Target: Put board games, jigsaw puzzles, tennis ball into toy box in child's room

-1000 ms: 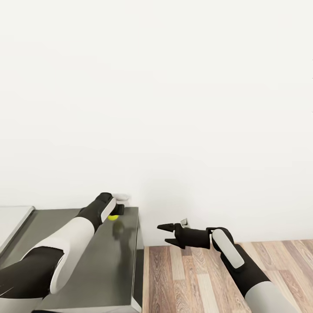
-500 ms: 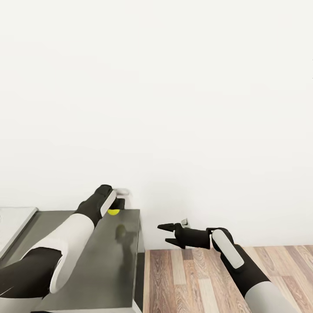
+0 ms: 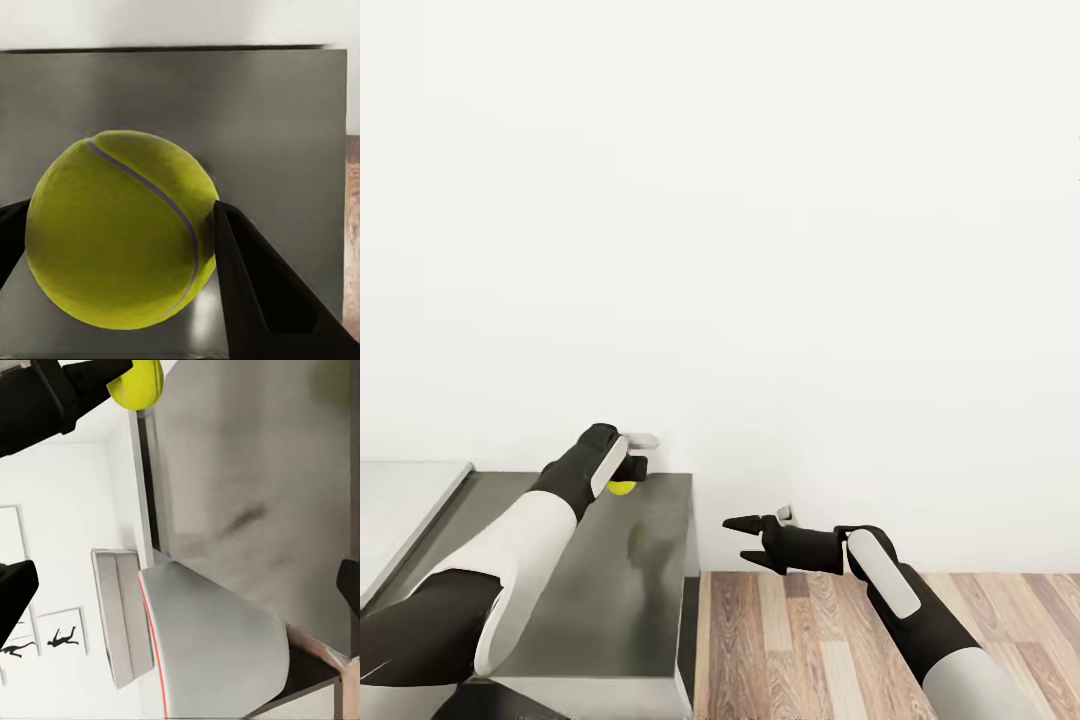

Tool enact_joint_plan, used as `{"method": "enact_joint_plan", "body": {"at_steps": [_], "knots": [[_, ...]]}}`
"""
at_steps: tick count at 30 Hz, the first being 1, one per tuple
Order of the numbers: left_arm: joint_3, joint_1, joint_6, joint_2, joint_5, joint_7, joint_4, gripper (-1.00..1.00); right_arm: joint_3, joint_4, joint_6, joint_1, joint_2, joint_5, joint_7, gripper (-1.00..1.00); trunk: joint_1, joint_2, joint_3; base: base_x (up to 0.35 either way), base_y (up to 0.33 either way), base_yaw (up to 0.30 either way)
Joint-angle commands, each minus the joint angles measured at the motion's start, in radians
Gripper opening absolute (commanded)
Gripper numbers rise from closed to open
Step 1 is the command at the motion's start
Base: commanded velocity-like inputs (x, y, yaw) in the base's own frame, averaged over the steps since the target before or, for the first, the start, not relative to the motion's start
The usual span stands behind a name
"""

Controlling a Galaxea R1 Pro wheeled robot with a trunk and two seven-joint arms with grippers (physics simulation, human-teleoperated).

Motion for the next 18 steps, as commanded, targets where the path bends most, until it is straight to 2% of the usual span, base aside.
{"method": "enact_joint_plan", "body": {"at_steps": [1, 4, 14, 18], "knots": [[-0.005, -0.001, 0.003, 0.001, 0.007, 0.005, -0.001, -1.00, 0.001, 0.000, 0.000, -0.001, -0.001, 0.010, 0.010, 1.00, 0.000, -0.002, 0.000, -0.255, 0.000, 0.092], [-0.005, -0.001, 0.003, 0.001, 0.007, 0.005, -0.001, -1.00, 0.001, 0.000, 0.000, -0.001, -0.002, 0.010, 0.010, 1.00, 0.000, -0.002, 0.005, -0.238, 0.000, 0.097], [-0.005, -0.001, 0.002, -0.001, 0.008, 0.005, -0.001, -1.00, 0.002, 0.006, -0.053, 0.000, -0.006, 0.011, 0.015, 1.00, 0.000, -0.002, 0.016, -0.106, 0.000, 0.116], [-0.005, -0.001, 0.002, -0.001, 0.008, 0.005, -0.001, -1.00, 0.002, 0.014, -0.069, 0.006, -0.008, 0.013, 0.014, 1.00, 0.000, -0.002, 0.017, -0.105, 0.000, 0.039]]}}
